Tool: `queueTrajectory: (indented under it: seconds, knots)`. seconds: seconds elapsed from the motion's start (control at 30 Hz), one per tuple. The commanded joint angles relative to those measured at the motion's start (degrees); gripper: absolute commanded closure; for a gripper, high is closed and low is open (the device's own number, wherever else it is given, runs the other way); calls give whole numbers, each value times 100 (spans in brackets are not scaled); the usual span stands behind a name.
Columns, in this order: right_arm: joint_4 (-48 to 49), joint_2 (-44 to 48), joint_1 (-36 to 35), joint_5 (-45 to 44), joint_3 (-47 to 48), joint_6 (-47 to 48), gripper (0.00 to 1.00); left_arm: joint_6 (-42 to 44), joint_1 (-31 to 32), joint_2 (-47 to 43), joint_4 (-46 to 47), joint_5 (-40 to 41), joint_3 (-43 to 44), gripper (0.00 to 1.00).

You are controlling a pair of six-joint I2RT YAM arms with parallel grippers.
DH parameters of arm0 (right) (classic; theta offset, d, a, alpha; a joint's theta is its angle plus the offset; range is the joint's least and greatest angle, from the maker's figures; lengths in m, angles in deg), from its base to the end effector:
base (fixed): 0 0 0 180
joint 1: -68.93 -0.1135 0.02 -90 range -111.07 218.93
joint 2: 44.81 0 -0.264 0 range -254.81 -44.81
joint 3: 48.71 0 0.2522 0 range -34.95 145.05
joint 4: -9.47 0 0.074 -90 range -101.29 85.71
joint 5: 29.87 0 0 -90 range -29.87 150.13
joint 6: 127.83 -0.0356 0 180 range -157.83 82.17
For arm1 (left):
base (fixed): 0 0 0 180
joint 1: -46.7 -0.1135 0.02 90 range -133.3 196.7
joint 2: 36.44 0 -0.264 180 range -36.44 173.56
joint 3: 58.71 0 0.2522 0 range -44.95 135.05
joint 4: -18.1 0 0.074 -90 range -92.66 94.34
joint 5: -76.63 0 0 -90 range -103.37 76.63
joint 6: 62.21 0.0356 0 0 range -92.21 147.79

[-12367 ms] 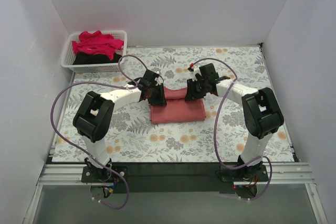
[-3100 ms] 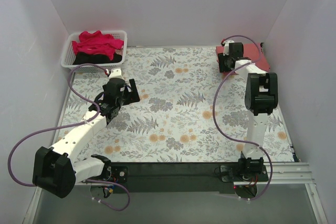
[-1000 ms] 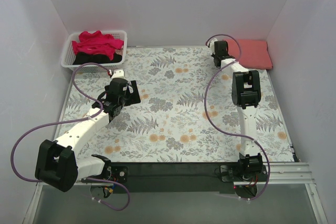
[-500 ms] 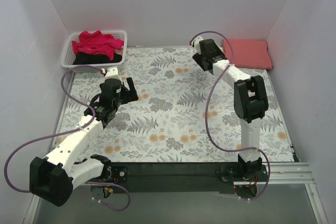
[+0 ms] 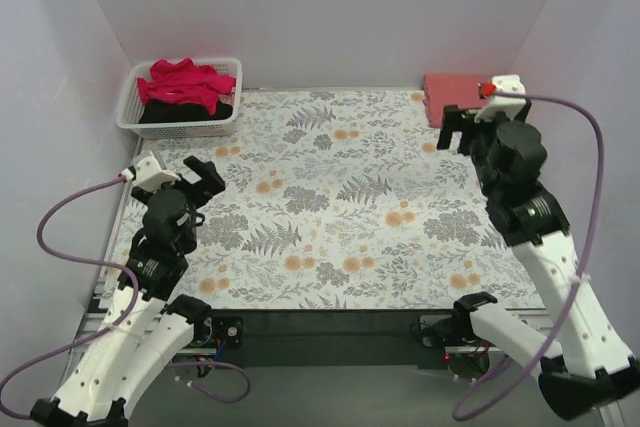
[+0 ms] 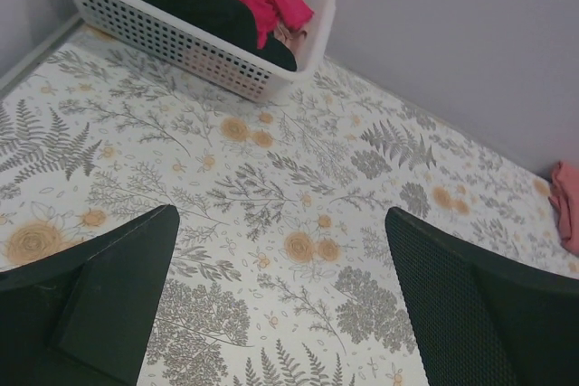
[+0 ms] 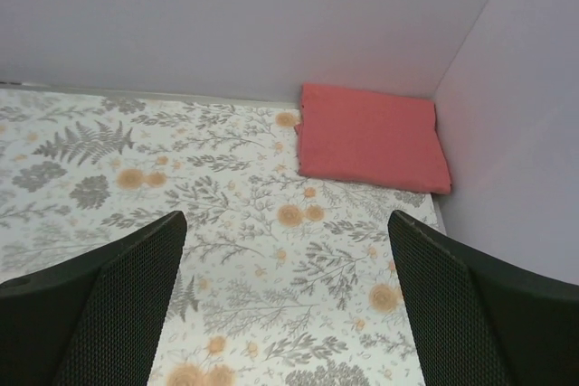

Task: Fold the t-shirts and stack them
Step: Neatly place the folded tshirt to the corner, then reset both grippers

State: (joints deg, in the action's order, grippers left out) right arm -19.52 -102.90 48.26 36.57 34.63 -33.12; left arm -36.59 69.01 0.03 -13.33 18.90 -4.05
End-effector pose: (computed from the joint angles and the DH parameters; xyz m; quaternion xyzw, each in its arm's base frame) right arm 0.2061 0.0626 0.4382 -0.0208 0.7276 -0.0546 0.6835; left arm 0.1447 -0.0388 0.3253 -0.4313 0.6409 -0.2509 0.5833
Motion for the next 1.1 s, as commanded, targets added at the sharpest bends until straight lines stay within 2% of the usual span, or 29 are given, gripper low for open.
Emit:
queueTrajectory:
  seconds: [0.0, 0.03, 0.07, 0.27, 0.43, 0.6, 0.8, 1.07]
  knots:
    - [-191, 1033, -25, 211, -760, -568, 2, -215, 2, -621, -184, 990, -240, 2]
    - [-192, 1558, -25, 193, -962, -559, 2, -302, 2, -745, -184, 1087, -363, 2]
    - [-139, 2251, -17, -68, -1695, -489, 2, -338, 2, -1138, -167, 1175, -547, 2]
    - [-130, 3434, -25, -677, -2615, -620, 2, -233, -7, -1914, -193, 957, -908, 2]
    - [256, 4286, -25, -108, -3565, -533, 2, -154, -7, -2284, 61, 860, -1137, 2]
    - [476, 4481, -25, -1, -3829, -559, 2, 530, 2, -2451, 703, 430, -1488, 2]
    - [740, 4736, -25, 290, -4119, -506, 2, 681, -7, -2469, 1151, 297, -1735, 2]
    - [889, 4833, -25, 702, -4207, -489, 2, 787, -68, -2249, 1274, 175, -1735, 2]
